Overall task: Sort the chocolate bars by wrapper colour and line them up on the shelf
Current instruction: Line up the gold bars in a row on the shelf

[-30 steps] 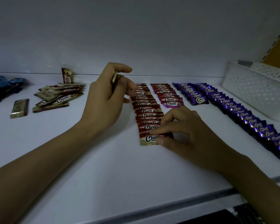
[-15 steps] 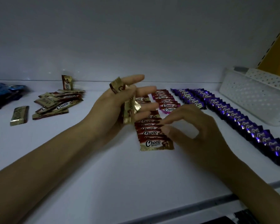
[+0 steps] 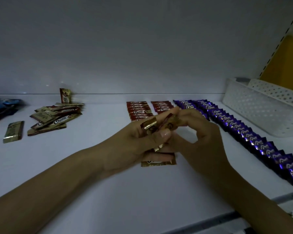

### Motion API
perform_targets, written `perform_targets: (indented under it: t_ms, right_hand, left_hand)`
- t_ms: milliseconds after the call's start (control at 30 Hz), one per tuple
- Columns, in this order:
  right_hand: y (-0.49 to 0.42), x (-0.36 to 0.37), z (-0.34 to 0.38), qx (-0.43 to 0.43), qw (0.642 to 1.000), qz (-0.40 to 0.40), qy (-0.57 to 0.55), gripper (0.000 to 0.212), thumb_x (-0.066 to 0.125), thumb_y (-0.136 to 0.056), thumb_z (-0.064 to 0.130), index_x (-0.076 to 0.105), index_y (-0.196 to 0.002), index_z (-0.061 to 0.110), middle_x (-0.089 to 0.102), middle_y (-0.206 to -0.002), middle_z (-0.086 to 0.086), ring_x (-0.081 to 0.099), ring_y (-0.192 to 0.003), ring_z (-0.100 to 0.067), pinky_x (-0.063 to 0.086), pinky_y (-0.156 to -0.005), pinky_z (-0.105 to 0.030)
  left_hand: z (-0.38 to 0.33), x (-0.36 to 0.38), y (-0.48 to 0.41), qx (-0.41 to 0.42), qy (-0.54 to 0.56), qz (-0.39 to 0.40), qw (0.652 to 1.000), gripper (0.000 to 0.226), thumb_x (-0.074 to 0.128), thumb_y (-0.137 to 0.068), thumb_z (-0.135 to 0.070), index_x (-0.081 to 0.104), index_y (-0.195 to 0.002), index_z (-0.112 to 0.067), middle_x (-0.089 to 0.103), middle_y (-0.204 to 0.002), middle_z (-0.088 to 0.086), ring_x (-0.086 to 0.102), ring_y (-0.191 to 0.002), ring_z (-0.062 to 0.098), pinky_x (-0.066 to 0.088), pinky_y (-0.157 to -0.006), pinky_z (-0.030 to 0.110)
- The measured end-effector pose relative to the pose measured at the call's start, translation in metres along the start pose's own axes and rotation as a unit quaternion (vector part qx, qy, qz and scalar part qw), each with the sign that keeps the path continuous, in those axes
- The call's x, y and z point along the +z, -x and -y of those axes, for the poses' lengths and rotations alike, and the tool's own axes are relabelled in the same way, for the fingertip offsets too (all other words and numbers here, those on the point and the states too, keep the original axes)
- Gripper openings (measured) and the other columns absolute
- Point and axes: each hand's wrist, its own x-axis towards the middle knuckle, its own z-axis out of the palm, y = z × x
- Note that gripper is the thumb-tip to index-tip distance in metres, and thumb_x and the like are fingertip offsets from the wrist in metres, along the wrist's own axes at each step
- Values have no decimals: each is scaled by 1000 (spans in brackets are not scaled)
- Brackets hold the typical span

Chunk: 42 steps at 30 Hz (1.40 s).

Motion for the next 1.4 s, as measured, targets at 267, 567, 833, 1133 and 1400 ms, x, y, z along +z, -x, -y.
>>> perform_targets:
  t_ms: [267, 567, 833, 1133, 1400]
  right_hand:
    - [1, -4, -1, 37, 997, 22, -58, 13, 65, -79, 40, 61, -88, 32, 65, -84, 16, 60, -80, -3, 44, -73, -12]
    - [-2, -12, -1, 51, 986, 6, -159, 24, 77, -70, 30, 63, -90, 28, 71, -88, 8, 68, -86, -13, 56, -78, -39]
    - [9, -12, -4, 64, 979, 159, -114, 9, 69, -77, 25, 72, -86, 22, 72, -74, 5, 65, -66, -5, 49, -59, -14]
    - [10, -15, -10, 13, 973, 231, 20, 17, 69, -78, 31, 76, -82, 17, 69, -69, 7, 61, -68, -7, 43, -67, -13]
    - [12, -11, -12, 3, 963, 267, 39, 19, 61, -82, 43, 67, -79, 25, 56, -71, 20, 55, -76, 4, 35, -72, -5]
  left_hand:
    - [-2, -7, 1, -6, 5, -53, 999, 10, 62, -86, -19, 69, -81, -24, 70, -68, 1, 65, -54, 13, 45, -44, 19]
    - [-9, -5, -2, -31, -27, -116, 992, 34, 55, -83, -41, 70, -100, -15, 66, -70, 1, 45, -44, 9, 39, -46, 20]
    - [-14, -18, -2, 20, -49, -339, 939, 35, 43, -99, -40, 63, -81, -17, 67, -60, -3, 53, -39, 10, 37, -39, 14]
    - [-20, -20, 0, 28, -48, -387, 921, 35, 40, -100, -39, 61, -82, -17, 65, -56, -7, 54, -41, 7, 38, -40, 12]
    - [-20, -22, 1, 36, -56, -395, 916, 36, 41, -100, -40, 61, -81, -19, 64, -56, -7, 53, -41, 6, 37, -40, 12]
